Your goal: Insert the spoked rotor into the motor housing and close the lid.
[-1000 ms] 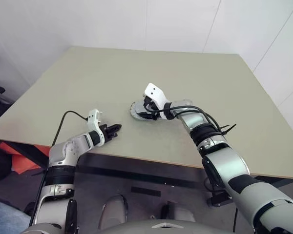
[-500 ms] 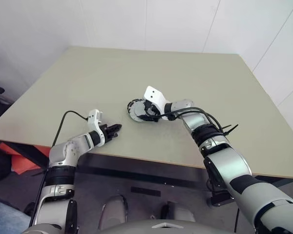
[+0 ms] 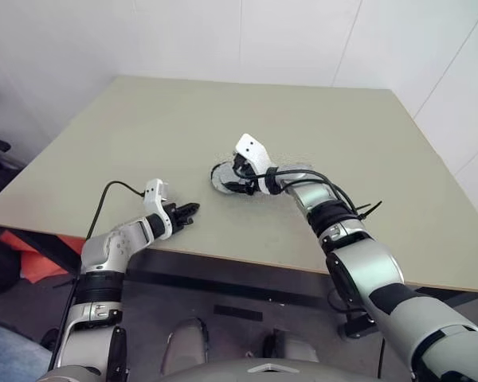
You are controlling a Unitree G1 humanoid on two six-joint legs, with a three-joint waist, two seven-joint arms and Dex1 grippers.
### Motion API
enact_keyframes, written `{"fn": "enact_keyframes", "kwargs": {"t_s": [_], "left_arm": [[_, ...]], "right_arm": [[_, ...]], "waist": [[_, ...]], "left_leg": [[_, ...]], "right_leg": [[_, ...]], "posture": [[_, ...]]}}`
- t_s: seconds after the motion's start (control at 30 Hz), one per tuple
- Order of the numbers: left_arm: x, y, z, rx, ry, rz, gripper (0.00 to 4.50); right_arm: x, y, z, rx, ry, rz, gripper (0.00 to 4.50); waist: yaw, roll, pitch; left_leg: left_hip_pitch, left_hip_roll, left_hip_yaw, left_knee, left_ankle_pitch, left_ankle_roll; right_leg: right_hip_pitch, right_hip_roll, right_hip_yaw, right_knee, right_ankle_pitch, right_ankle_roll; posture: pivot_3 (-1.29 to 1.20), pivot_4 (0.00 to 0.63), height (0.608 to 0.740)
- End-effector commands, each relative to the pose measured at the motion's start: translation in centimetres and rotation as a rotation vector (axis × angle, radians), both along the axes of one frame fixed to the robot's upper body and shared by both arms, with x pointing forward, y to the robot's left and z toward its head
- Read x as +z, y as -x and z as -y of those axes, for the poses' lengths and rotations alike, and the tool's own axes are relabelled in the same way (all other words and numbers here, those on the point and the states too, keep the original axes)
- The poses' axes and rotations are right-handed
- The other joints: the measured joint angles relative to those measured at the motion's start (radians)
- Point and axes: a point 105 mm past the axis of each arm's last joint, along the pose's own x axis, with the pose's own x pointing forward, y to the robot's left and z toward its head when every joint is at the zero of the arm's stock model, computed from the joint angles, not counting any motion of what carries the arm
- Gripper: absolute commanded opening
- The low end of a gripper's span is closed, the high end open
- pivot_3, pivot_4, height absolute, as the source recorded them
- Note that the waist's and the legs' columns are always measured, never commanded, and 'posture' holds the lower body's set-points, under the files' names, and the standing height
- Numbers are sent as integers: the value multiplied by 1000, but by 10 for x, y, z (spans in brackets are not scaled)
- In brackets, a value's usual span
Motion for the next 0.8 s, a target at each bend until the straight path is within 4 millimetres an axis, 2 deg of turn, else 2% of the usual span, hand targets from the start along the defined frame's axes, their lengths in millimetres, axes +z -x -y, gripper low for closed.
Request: {"fn": "enact_keyframes", "kwargs": {"t_s": [0.03,0.2,0.53,0.8], "left_arm": [[12,-3,1,-6,-4,54,0],[11,-3,1,-7,-11,55,0],[13,-3,-1,0,-13,61,0],[16,-5,-2,0,-6,71,0]], "right_arm": [[30,11,-21,128,-133,84,3089],[27,28,-28,250,-178,91,3089],[6,23,-21,218,-58,109,3089],[-8,17,-12,161,-15,37,3089]], "waist": [[-2,0,0],[-2,0,0],[-2,0,0],[2,0,0]], "left_leg": [[0,0,0,0,0,0],[-3,0,0,-1,0,0],[-3,0,0,0,0,0],[-2,0,0,0,0,0]], "right_leg": [[0,0,0,0,0,0],[-3,0,0,0,0,0],[-3,0,0,0,0,0],[0,0,0,0,0,0]], "posture": [[0,0,740],[0,0,740],[0,0,740],[0,0,740]]}}
